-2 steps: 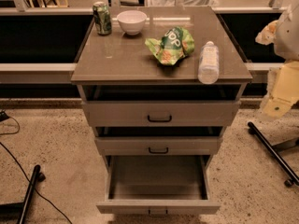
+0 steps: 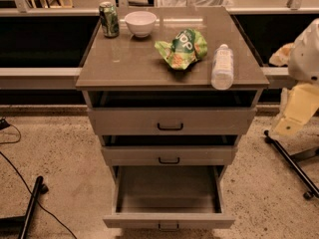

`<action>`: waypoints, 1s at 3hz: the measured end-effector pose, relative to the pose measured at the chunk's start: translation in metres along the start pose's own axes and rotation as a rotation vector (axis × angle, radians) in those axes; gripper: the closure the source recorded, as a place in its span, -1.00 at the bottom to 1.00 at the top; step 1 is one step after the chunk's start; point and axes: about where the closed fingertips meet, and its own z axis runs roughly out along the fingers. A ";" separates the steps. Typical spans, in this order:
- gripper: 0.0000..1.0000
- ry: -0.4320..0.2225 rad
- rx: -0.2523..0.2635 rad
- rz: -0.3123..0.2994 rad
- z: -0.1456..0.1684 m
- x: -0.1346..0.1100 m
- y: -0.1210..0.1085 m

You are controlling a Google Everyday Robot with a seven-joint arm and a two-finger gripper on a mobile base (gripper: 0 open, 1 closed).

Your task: Close bottom drawer

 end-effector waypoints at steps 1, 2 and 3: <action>-1.00 -0.137 -0.080 0.013 0.064 0.016 0.023; -1.00 -0.272 -0.182 0.023 0.150 0.045 0.067; -1.00 -0.294 -0.219 0.007 0.174 0.054 0.081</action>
Offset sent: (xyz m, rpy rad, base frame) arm -0.0741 0.0122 -0.2926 0.4868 0.1922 0.1407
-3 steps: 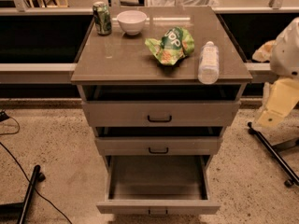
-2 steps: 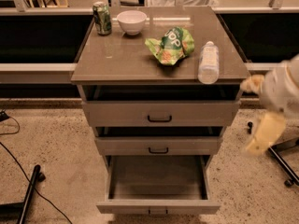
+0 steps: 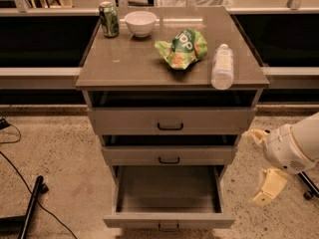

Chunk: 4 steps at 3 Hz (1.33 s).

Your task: Close bottom drawer

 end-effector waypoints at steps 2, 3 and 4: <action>-1.00 -0.056 -0.055 -0.015 0.047 0.013 -0.002; -1.00 -0.130 -0.112 -0.084 0.134 0.048 0.017; -1.00 -0.205 -0.149 -0.247 0.202 0.060 0.029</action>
Offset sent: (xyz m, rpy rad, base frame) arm 0.0142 0.0380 -0.1481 0.2092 0.0795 0.1283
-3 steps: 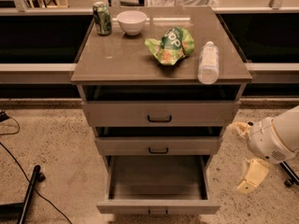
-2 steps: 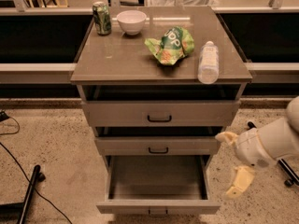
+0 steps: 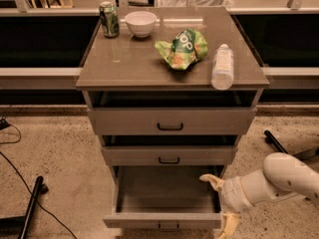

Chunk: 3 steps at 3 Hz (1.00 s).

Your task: Close bottom drawer

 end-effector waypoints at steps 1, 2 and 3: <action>-1.00 -0.016 0.005 -0.042 0.006 0.005 -0.002; -1.00 -0.050 0.053 0.032 0.020 0.021 -0.018; -1.00 -0.069 0.084 -0.023 0.082 0.050 -0.032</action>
Offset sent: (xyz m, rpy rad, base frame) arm 0.0395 -0.0060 -0.0572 0.0974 0.0141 -0.1708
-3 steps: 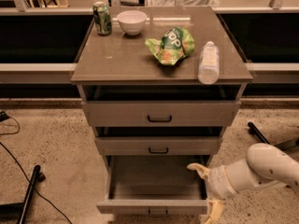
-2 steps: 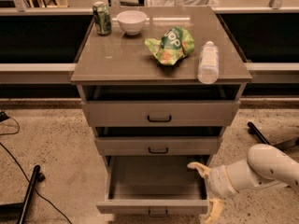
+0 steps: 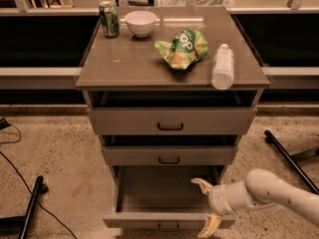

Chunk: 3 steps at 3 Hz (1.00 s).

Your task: Close bottom drawer

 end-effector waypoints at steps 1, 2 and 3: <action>-1.00 -0.021 0.029 -0.151 0.074 0.055 -0.011; -1.00 -0.055 0.005 -0.231 0.104 0.073 -0.010; -1.00 -0.059 0.006 -0.236 0.108 0.076 -0.009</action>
Offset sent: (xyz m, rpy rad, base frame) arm 0.0262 0.0374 -0.1627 0.0683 -0.2328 0.2401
